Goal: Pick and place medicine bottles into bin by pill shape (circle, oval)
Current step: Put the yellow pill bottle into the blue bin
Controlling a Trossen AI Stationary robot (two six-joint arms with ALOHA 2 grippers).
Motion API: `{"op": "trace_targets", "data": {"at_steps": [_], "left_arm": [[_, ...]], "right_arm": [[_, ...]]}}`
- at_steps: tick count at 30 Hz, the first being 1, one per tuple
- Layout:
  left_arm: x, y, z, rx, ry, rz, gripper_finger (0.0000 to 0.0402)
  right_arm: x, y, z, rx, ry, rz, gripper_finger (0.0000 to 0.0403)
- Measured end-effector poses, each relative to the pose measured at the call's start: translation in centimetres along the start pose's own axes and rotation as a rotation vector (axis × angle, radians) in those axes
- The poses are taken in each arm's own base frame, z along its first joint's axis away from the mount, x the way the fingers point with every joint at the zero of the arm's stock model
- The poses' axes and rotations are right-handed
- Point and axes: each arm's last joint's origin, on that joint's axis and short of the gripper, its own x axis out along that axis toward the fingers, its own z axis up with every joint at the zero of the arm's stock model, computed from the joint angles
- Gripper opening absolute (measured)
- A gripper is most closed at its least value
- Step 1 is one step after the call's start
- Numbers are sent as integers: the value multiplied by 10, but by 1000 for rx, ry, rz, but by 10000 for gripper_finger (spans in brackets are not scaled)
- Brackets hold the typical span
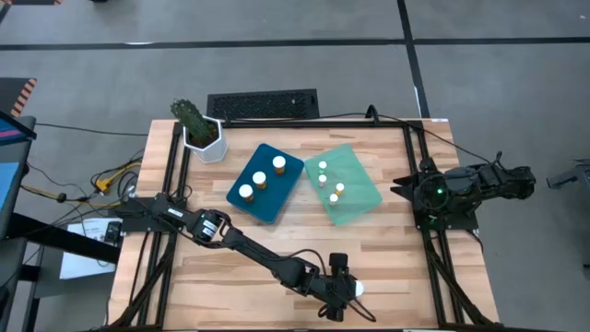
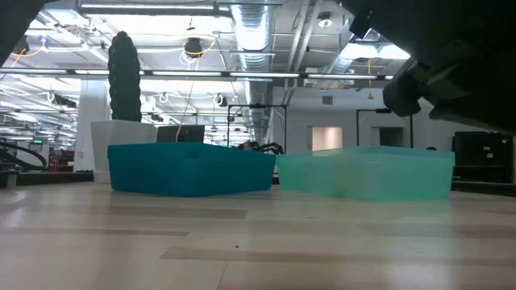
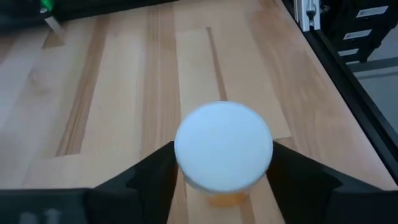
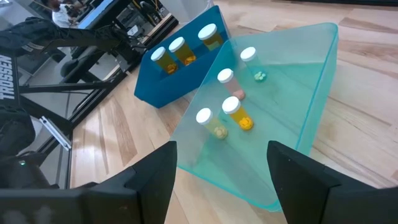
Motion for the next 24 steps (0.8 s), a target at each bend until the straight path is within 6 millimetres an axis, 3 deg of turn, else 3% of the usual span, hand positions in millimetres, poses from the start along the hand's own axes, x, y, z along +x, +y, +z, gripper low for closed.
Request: {"op": "trace_targets", "data": {"at_steps": [5,11,18,24], "left_arm": [[0,0,1,-20,-11,7,193],[-4,2,7,-123,-28,20,194],[-35,12,35,-196,-32,77,195],[-77,34,64,-203,-8,128,195]], "right_arm": [[0,0,0,0,0,-1,260],[0,0,0,0,0,-1,260],[0,0,0,0,0,-1,260],[0,0,0,0,0,0,260]]}}
